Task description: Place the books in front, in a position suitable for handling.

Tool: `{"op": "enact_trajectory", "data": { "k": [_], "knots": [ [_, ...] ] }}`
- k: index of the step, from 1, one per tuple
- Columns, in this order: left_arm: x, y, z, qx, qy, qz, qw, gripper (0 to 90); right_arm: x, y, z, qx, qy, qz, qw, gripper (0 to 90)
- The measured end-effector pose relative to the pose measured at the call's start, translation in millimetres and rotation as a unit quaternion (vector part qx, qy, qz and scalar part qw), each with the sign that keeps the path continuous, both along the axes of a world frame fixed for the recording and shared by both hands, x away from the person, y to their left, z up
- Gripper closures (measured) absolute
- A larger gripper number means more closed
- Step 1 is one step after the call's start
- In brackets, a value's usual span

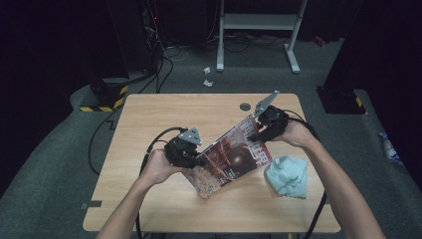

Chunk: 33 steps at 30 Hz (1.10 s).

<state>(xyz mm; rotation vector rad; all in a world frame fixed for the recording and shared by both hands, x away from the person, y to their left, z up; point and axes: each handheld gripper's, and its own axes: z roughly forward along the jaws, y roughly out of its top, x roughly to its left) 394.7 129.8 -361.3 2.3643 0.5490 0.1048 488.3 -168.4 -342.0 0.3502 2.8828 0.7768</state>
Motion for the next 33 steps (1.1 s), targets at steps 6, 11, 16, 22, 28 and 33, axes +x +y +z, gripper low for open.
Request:
{"op": "enact_trajectory", "data": {
  "k": [6,11,16,22,28,33],
  "knots": [
    [10.3,15.1,-0.9,-0.027,0.01,0.018,0.9994,82.7,-11.6,-9.3,-4.0,0.005,0.023,0.02,0.9995,73.8],
    [12.9,14.5,-1.5,-0.023,0.002,0.021,0.9995,82.1,-15.5,-15.2,-8.6,0.011,0.037,0.025,0.9989,76.1],
    [16.8,10.3,-1.6,-0.017,-0.002,0.015,0.9997,81.5,-22.0,-21.0,-11.6,0.02,0.045,0.018,0.9986,74.2],
    [23.0,7.6,-0.9,-0.019,-0.001,0.003,0.9998,81.1,-25.8,-27.8,-13.2,0.038,0.06,0.013,0.9974,74.8],
    [28.4,7.0,0.9,-0.008,-0.005,-0.009,0.9999,80.7,-25.6,-28.0,-17.0,0.041,0.074,0.006,0.9964,77.0],
    [28.5,5.6,2.9,-0.003,-0.008,-0.023,0.9997,80.8,-24.4,-26.1,-19.5,0.061,0.098,0.014,0.9932,75.8]
  ]
}}
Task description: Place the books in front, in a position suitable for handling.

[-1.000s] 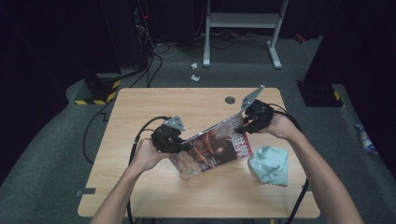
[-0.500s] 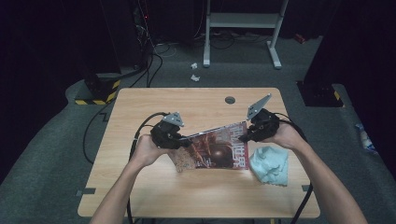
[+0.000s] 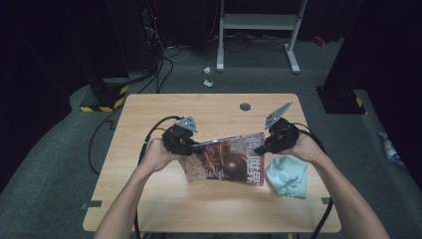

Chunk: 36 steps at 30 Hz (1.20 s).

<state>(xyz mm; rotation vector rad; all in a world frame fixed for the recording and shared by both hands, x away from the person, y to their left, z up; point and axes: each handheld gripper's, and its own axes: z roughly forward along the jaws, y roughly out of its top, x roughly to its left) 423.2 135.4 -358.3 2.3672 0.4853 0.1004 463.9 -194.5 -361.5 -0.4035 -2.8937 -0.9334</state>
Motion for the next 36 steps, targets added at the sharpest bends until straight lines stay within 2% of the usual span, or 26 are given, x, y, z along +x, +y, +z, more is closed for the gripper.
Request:
{"op": "enact_trajectory", "data": {
  "k": [1,3,4,6,16,20,23,24,28,32,33,34,36],
  "knots": [
    [0.0,-3.7,0.4,0.006,-0.002,-0.007,1.0,80.8,-0.7,2.7,0.2,0.001,0.0,0.005,1.0,75.6],
    [-1.0,-9.9,0.3,0.013,-0.006,-0.015,0.9998,80.5,-2.5,12.7,-0.9,-0.014,-0.007,0.017,0.9997,77.4],
    [-1.7,-11.2,0.2,0.02,-0.011,-0.014,0.9996,80.3,-3.1,17.2,-2.4,-0.026,-0.007,0.02,0.9994,78.5],
    [-1.6,-11.0,-0.1,0.023,-0.012,-0.015,0.9995,80.1,-3.9,18.8,-5.1,-0.034,-0.014,0.021,0.9991,79.6],
    [-0.1,-7.3,-3.7,0.013,-0.006,-0.016,0.9998,75.3,-9.8,18.4,-6.1,-0.022,-0.001,0.041,0.9989,83.9],
    [2.9,-6.1,-4.0,0.008,-0.001,-0.006,1.0,70.0,-11.6,18.1,-4.0,-0.019,-0.008,0.045,0.9988,84.1],
    [5.3,-5.9,-4.2,0.003,0.007,0.01,0.9999,63.5,-12.6,18.0,-3.0,-0.015,-0.01,0.044,0.9989,84.1],
    [6.0,-6.0,-4.3,-0.004,0.012,0.023,0.9997,61.0,-12.8,18.0,-2.5,-0.015,-0.011,0.043,0.9989,84.1],
    [9.0,-4.5,-3.4,-0.01,0.014,0.057,0.9982,46.3,-13.4,17.5,-1.6,-0.011,-0.007,0.034,0.9993,84.2],
    [13.6,1.0,-1.6,-0.018,0.018,0.096,0.9951,36.6,-13.2,14.5,-2.2,-0.004,-0.012,0.022,0.9997,84.2],
    [14.9,3.1,-0.6,-0.02,0.021,0.112,0.9933,34.6,-13.6,13.8,-2.0,-0.004,-0.012,0.017,0.9998,84.2],
    [15.0,3.3,-0.4,-0.022,0.019,0.12,0.9923,30.5,-13.8,12.8,-2.0,0.0,-0.012,0.014,0.9998,84.2],
    [14.3,4.9,2.1,-0.025,0.002,0.147,0.9888,31.4,-13.5,11.4,-1.4,0.001,-0.013,0.003,0.9999,84.3]
  ]
}}
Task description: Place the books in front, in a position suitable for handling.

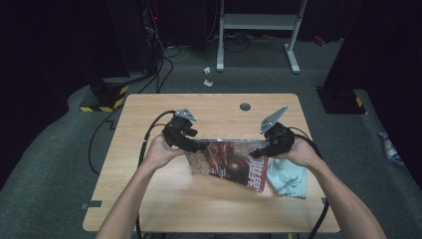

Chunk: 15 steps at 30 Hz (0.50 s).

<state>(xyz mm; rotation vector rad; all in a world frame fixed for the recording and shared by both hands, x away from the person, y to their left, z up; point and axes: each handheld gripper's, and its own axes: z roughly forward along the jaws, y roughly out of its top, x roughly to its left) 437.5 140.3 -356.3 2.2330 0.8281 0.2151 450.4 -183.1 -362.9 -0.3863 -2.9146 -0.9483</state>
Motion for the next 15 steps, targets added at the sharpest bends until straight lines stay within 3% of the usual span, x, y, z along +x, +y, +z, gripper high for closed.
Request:
{"op": "enact_trajectory", "data": {
  "k": [3,6,11,15],
  "knots": [
    [1.3,4.5,3.7,-0.017,-0.002,0.03,0.9994,32.3,0.1,-2.4,1.4,0.002,-0.007,-0.024,0.9997,84.3],
    [3.2,8.7,6.7,-0.036,0.009,0.055,0.9978,31.6,-1.0,-3.5,2.3,0.001,-0.016,-0.039,0.9991,84.3],
    [5.1,12.5,10.2,-0.051,0.018,0.097,0.9938,30.7,-3.4,-0.3,1.8,-0.005,-0.021,-0.062,0.9979,84.2],
    [6.1,19.5,14.6,-0.075,0.023,0.124,0.9891,30.2,-3.9,1.7,0.8,-0.003,-0.019,-0.074,0.9971,84.3]
  ]
}}
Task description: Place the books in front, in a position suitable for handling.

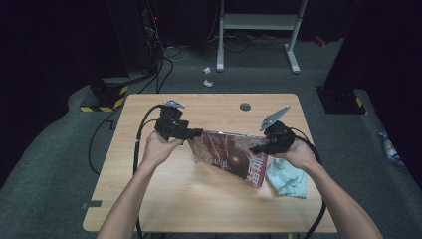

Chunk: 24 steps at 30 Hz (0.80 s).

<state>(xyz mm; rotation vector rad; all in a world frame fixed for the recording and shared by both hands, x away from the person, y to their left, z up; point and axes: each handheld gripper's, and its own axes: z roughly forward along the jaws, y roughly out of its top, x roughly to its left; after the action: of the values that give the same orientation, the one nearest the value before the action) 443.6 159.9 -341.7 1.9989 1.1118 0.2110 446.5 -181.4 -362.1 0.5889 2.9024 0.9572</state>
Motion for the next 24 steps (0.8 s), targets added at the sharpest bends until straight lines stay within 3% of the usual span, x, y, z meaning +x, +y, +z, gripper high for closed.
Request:
{"op": "enact_trajectory", "data": {
  "k": [6,8,15,19,24],
  "knots": [
    [2.0,3.5,3.9,-0.009,0.012,0.031,0.9994,28.8,-2.5,3.1,-1.4,0.003,-0.003,-0.019,0.9998,84.3],
    [2.1,1.4,4.8,0.007,0.007,0.033,0.9994,29.1,-3.1,4.1,-1.8,0.004,-0.004,-0.023,0.9997,84.2],
    [5.8,-2.7,7.9,0.016,0.01,0.064,0.9978,27.7,-5.0,5.5,-1.5,0.006,-0.002,-0.046,0.9989,84.3],
    [6.8,-2.9,10.4,0.019,0.016,0.076,0.9968,27.4,-5.4,1.3,1.1,0.007,-0.006,-0.079,0.9968,84.3],
    [13.0,-8.1,10.4,0.008,0.044,0.084,0.9955,27.1,-9.5,-0.3,5.2,0.006,-0.024,-0.116,0.993,84.3]
  ]
}}
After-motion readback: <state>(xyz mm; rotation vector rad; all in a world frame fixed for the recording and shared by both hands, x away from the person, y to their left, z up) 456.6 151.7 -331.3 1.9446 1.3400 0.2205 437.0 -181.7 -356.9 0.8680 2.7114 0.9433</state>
